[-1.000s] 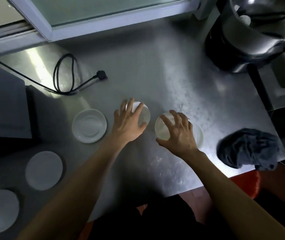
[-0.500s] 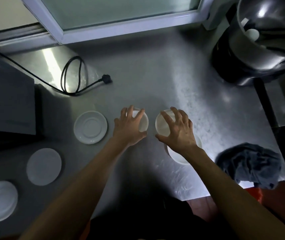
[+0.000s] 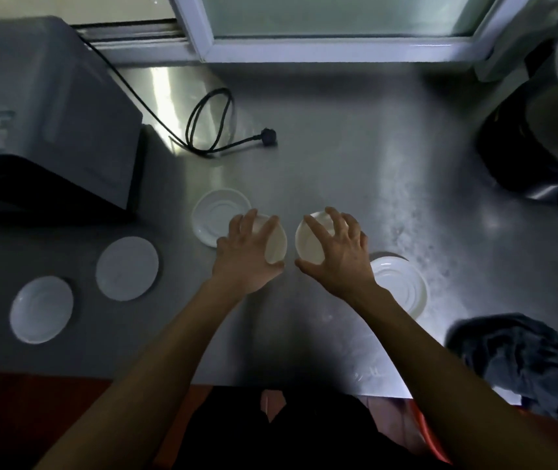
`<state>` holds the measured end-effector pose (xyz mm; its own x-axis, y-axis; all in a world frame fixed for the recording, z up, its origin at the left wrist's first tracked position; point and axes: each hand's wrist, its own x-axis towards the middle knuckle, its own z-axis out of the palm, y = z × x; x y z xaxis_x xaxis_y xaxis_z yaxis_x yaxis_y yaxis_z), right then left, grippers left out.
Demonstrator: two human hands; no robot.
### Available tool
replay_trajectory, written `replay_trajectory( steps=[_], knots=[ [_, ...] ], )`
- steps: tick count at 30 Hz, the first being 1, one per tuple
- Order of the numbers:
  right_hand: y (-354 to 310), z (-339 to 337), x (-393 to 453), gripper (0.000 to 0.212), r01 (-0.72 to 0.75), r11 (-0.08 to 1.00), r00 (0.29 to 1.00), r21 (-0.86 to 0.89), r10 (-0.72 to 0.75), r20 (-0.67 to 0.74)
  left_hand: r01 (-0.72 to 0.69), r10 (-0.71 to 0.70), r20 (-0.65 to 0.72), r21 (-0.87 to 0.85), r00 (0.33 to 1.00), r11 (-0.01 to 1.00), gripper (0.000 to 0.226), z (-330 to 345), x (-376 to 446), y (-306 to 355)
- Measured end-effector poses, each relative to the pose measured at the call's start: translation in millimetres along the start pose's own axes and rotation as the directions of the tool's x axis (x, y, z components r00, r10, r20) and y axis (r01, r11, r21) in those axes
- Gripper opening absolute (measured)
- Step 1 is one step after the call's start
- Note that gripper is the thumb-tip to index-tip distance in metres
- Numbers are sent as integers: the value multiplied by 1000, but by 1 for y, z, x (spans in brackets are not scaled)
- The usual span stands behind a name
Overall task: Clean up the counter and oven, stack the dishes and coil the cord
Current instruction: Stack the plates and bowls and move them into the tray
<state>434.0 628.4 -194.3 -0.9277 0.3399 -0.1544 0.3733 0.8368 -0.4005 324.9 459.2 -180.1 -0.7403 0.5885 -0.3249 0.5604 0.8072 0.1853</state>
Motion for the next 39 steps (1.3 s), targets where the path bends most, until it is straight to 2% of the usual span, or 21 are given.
replay_trajectory(
  steps=[10, 14, 22, 29, 39],
  knots=[
    [-92, 41, -18, 84, 198, 980, 978, -28, -195, 71, 166, -171, -39, -102, 984, 981, 92, 4, -88, -91],
    [-148, 61, -33, 84, 271, 962, 960, -35, -267, 84, 225, -236, -74, -125, 969, 966, 86, 6, -137, -140],
    [-282, 103, -79, 83, 430, 900, 897, -67, -417, 149, 354, -387, -93, -252, 917, 900, 89, 10, -251, -250],
    [-399, 138, -124, 79, 577, 814, 813, -67, -565, 138, 461, -520, -180, -288, 835, 840, 91, 14, -359, -342],
    [-547, 184, -169, 87, 785, 618, 612, -52, -757, 229, 653, -773, -183, -439, 608, 618, 92, 21, -488, -425]
  ],
)
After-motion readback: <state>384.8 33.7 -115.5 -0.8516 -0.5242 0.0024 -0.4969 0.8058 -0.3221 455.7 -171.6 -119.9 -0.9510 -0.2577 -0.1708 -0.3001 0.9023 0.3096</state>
